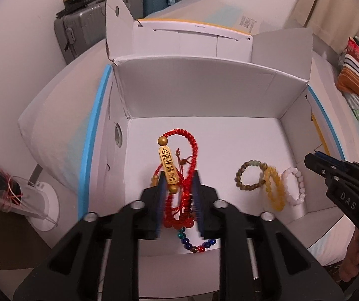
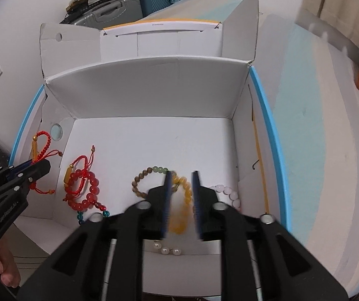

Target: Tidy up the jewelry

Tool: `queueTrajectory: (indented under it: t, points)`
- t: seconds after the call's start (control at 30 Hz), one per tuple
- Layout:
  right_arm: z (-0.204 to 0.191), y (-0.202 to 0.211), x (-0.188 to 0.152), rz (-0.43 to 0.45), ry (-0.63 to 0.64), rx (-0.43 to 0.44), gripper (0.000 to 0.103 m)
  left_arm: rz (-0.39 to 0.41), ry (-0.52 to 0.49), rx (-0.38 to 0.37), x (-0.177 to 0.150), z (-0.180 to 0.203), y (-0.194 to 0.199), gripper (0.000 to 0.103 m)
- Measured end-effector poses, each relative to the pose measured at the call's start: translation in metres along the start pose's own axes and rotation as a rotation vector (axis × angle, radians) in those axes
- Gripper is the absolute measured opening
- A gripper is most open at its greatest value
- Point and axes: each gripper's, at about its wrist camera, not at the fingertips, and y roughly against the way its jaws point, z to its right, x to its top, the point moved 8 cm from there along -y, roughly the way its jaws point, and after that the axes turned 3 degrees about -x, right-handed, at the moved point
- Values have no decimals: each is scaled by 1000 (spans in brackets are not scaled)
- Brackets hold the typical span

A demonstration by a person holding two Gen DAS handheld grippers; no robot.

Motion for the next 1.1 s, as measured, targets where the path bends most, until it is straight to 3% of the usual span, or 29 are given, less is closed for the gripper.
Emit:
queueTrajectory:
  t: [0.13, 0.37, 0.5, 0.77, 1.1]
  points:
    - [1, 13, 2, 43, 10, -11, 54, 41, 8, 0, 2, 3, 12, 44]
    - [5, 47, -1, 117, 20, -28, 74, 152, -12, 27, 3, 12, 57, 84]
    - [9, 77, -7, 197, 21, -61, 89, 236, -12, 33, -5, 19, 90, 94]
    - [16, 118, -30, 282, 2, -89, 95, 284, -3, 21, -25, 28, 116, 97]
    - [18, 129, -70, 271, -17, -68, 95, 286, 2, -7, -55, 37, 127, 97]
